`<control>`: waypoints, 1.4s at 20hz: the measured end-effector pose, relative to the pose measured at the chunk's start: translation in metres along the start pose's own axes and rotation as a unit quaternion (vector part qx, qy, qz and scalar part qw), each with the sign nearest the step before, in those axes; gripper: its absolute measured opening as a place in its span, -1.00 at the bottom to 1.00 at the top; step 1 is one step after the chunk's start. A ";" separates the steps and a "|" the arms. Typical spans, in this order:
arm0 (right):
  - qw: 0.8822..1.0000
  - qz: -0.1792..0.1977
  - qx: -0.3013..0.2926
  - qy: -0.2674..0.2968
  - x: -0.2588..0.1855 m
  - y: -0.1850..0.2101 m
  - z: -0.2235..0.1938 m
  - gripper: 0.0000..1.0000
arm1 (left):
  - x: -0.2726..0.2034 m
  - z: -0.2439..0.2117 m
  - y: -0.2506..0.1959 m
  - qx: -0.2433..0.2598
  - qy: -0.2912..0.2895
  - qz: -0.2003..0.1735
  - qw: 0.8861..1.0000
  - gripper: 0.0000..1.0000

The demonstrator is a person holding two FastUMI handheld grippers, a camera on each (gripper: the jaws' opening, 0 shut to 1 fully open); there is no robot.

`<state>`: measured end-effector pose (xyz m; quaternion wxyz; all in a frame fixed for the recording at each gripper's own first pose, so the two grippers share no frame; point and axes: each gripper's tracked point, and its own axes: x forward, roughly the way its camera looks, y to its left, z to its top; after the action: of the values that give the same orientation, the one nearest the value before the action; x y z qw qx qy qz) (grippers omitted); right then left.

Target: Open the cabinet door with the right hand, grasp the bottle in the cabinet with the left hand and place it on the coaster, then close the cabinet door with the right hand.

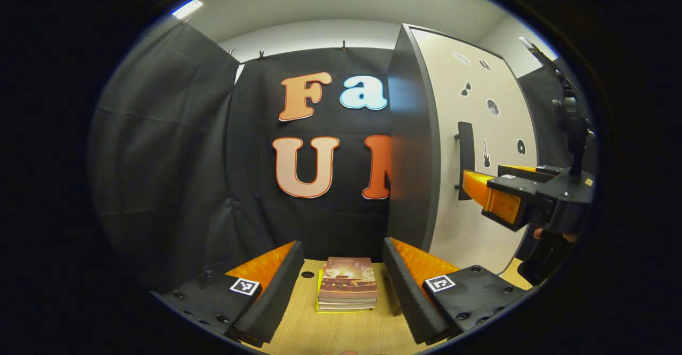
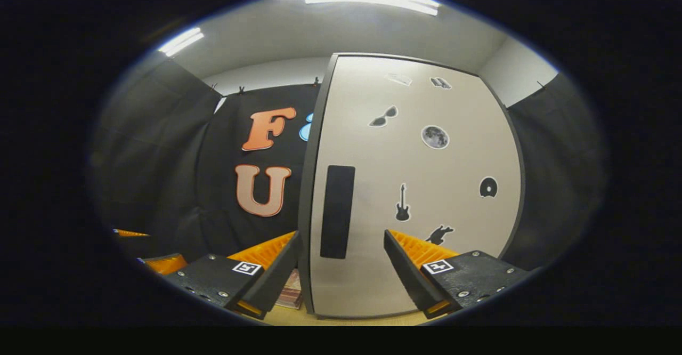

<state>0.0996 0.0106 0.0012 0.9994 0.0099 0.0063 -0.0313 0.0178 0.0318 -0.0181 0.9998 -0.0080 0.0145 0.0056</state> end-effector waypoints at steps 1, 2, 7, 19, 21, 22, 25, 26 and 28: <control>1.000 0.001 0.005 0.000 0.006 0.001 -0.001 0.88 | -0.001 0.000 0.005 0.000 0.000 0.004 1.000 0.94; 1.000 0.003 0.009 0.000 0.011 0.002 -0.002 0.87 | -0.001 0.000 0.009 0.000 0.000 0.008 1.000 0.93; 1.000 -0.011 0.016 0.015 0.037 0.002 -0.013 0.70 | 0.002 -0.005 0.024 -0.003 0.004 0.018 1.000 0.94; 0.997 -0.056 0.053 0.021 0.048 0.007 -0.015 -0.41 | 0.031 -0.015 0.030 0.005 0.014 -0.046 0.999 0.94; 0.996 -0.059 0.057 0.019 0.047 0.006 -0.015 -0.52 | 0.037 -0.018 0.030 0.006 0.018 -0.055 0.998 0.94; 0.996 -0.060 0.059 0.018 0.046 0.006 -0.014 -0.64 | 0.039 -0.020 0.031 0.006 0.021 -0.055 0.998 0.93; 0.997 -0.054 0.055 0.017 0.042 0.006 -0.013 -0.72 | 0.039 -0.022 0.031 0.001 0.025 -0.049 0.999 0.96; 0.997 -0.050 0.054 0.014 0.040 0.006 -0.013 -0.67 | 0.037 -0.022 0.030 -0.001 0.027 -0.046 0.999 0.96; 0.998 -0.041 0.055 0.011 0.034 0.005 -0.012 -0.67 | 0.032 -0.019 0.027 -0.006 0.026 -0.040 0.999 0.96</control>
<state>0.1333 0.0136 -0.0107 0.9951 0.0651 0.0156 -0.0727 0.0492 0.0592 -0.0389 0.9985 -0.0151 0.0405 -0.0345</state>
